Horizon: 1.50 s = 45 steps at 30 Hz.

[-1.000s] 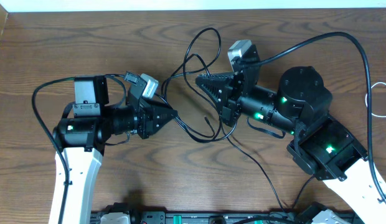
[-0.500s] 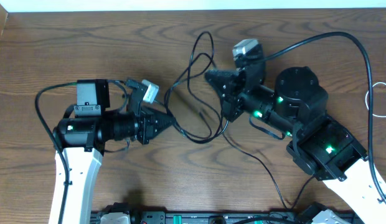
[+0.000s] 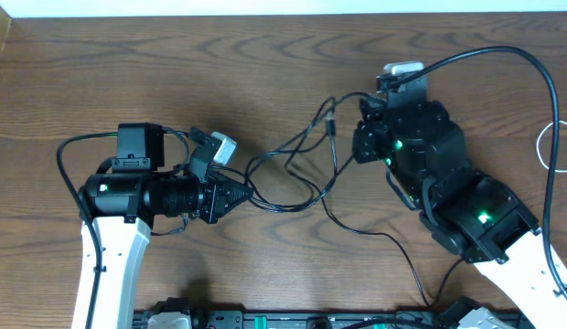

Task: Untangle cables

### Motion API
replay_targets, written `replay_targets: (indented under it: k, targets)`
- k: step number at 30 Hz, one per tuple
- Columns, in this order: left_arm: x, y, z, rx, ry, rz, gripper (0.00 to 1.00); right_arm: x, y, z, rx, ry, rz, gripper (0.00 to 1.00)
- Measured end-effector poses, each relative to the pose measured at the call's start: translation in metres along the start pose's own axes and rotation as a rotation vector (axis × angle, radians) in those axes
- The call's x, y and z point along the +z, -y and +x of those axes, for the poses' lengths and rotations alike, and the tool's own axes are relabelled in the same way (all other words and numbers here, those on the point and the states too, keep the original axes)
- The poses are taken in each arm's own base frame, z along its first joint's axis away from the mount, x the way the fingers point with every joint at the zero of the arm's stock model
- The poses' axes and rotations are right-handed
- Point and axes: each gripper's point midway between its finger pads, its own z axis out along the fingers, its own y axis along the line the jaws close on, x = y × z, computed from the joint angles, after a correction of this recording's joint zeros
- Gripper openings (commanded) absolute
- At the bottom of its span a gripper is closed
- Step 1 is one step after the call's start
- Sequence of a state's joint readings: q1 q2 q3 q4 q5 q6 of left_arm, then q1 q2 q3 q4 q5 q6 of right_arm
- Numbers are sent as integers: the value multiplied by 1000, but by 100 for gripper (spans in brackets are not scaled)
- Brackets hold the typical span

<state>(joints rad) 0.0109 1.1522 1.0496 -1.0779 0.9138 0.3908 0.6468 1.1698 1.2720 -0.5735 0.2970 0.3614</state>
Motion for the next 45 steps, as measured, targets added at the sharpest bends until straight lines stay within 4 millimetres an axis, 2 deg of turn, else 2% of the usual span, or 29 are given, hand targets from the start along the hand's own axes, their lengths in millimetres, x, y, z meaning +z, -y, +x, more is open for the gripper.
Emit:
replay_targets:
  k: [6, 11, 14, 18, 20, 23, 26, 28, 31, 35, 38, 41, 43, 45]
  targets:
    - [0, 0, 1, 1, -5, 0, 8, 2, 43, 10, 76, -44, 157, 1]
    - [-1, -12, 9, -16, -41, -73, 8, -9, 116, 7, 179, -11, 437, 1]
    - [-1, -17, 11, -15, -50, -103, 8, -19, 151, 9, 242, -1, 565, 1]
    - [-2, -22, 9, -7, -49, -127, 8, -29, 175, 7, 316, 25, 629, 1]
    - [-2, -23, 7, 1, -42, -131, 8, -31, 177, 6, 348, 32, 615, 1]
    - [-2, -22, 6, 3, -37, -125, 8, -21, 160, -1, 378, 32, 489, 1]
    - [-1, -19, 5, 2, -30, -106, 8, -4, 119, -17, 353, 30, 237, 1]
    - [-1, -17, 4, 1, -27, -94, 8, 1, 81, -30, 300, 36, 28, 1]
    - [-1, -14, 5, -4, -26, -81, 8, -4, 18, -41, 177, 36, -295, 1]
    - [-1, -11, 7, -13, -31, -67, 9, -25, -45, -31, 17, 2, -598, 1]
    - [0, -6, 4, -13, -19, -33, 10, -38, -68, -22, -54, -16, -714, 1]
    - [0, 2, -2, 3, 11, 14, 11, -45, -80, -17, -93, -25, -776, 1]
    - [0, 6, -7, 16, 31, 42, 17, -50, -88, -14, -112, -31, -810, 1]
    - [-1, 9, -10, 31, 46, 59, 28, -54, -96, -11, -127, -34, -841, 1]
